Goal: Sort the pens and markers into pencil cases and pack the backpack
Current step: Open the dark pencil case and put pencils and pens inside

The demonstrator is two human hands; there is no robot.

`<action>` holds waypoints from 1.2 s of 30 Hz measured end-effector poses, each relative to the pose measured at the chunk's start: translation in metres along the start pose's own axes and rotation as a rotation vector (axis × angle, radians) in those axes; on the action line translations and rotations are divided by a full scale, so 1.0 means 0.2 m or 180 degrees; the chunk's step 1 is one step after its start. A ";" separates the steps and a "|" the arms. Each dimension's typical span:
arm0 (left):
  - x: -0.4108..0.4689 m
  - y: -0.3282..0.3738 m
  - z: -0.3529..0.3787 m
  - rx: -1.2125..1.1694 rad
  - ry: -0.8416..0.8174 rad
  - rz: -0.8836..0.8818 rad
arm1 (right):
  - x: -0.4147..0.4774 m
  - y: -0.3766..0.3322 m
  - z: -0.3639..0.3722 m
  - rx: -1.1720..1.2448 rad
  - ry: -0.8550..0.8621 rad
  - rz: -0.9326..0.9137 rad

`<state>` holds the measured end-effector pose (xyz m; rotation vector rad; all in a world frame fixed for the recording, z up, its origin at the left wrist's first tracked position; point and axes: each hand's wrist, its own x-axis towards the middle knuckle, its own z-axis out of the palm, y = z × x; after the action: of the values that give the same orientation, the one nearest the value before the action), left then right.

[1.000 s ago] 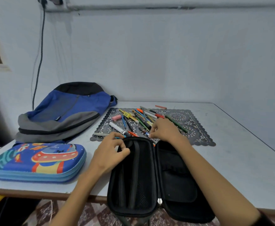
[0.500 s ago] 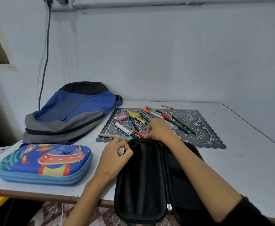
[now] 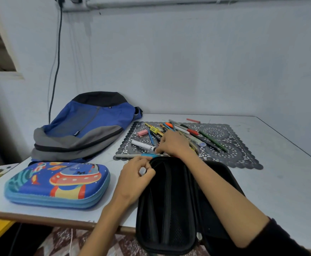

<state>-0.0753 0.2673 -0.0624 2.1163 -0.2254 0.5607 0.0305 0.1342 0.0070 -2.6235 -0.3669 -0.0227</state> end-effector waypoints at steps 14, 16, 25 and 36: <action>0.00 0.00 0.00 -0.0036 -0.0033 -0.0030 | -0.14 0.07 -0.29 0.3278 0.0401 -0.0287; 0.00 -0.01 0.00 -0.0042 -0.0025 0.0006 | -0.17 0.06 -0.24 0.2974 -0.0098 -0.0284; 0.00 -0.02 -0.01 -0.0034 -0.0019 0.0093 | -0.28 0.01 -0.13 0.0764 -0.1602 -0.0658; 0.01 -0.02 0.00 -0.0060 -0.0022 0.0111 | -0.39 -0.10 -0.17 -0.0653 -0.1624 -0.0606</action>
<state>-0.0727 0.2703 -0.0647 2.0998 -0.2709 0.5698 -0.0482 0.1152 0.0403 -2.7588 -0.8248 0.5823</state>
